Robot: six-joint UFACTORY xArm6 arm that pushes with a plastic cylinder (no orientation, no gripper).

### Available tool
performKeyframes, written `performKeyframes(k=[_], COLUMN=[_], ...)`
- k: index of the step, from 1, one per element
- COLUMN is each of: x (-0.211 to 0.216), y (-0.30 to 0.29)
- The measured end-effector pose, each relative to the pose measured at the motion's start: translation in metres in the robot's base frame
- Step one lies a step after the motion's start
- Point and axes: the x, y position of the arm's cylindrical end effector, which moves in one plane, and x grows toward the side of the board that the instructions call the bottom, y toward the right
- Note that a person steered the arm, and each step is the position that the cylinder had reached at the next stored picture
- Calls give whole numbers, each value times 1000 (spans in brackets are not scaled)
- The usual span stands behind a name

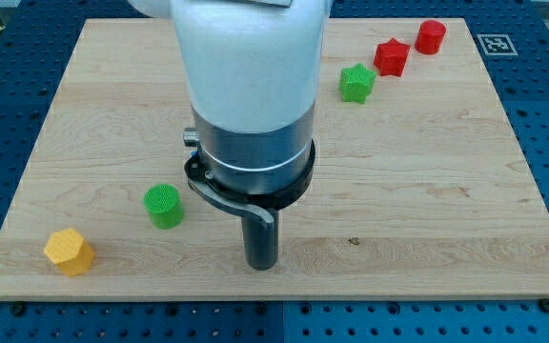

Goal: Move the arm towards the bottom right corner of board

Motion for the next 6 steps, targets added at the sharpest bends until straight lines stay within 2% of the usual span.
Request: performKeyframes(k=[2, 6], x=[0, 0], y=[2, 157])
